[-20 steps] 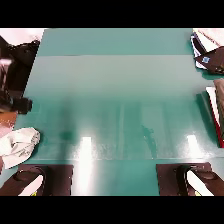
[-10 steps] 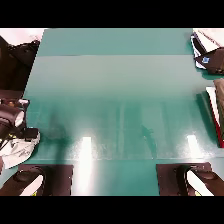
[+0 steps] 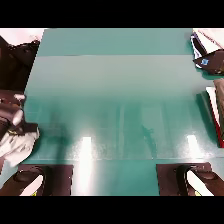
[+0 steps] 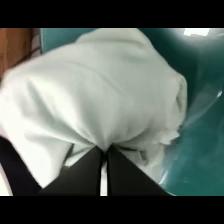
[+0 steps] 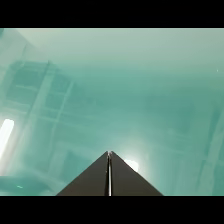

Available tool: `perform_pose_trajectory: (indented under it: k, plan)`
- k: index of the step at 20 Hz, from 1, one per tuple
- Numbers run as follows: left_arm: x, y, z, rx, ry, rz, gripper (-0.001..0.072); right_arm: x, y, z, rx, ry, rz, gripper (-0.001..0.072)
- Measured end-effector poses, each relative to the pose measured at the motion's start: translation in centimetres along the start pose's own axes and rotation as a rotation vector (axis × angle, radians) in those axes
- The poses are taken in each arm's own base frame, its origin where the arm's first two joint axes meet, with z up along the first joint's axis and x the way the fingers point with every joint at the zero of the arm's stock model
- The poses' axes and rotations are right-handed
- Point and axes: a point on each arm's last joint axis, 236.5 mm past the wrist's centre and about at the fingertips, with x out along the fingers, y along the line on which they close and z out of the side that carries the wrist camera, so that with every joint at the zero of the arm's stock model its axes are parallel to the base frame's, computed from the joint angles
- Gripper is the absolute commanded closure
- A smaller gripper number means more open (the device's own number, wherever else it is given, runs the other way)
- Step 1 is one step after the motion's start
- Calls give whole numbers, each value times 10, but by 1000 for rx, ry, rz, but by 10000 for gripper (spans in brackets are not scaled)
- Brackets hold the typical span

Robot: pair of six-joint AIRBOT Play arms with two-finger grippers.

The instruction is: Fold the shirts.

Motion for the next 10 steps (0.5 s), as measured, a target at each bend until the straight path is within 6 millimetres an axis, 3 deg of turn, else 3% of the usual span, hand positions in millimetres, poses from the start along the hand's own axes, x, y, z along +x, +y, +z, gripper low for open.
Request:
perform_pose_trajectory:
  k: [2,5,8,10]
  plan:
    - [-55,-9,38,5,-129,-139,684,0,1,6,1,-24,3,693]
    - [-172,-42,79,66,-382,-469,684,-1,2,15,6,-62,10,693]
    - [-289,-67,88,150,-632,-769,685,-2,3,23,8,-100,10,694]
    - [-344,-78,83,205,-750,-908,685,-2,2,28,10,-118,10,693]
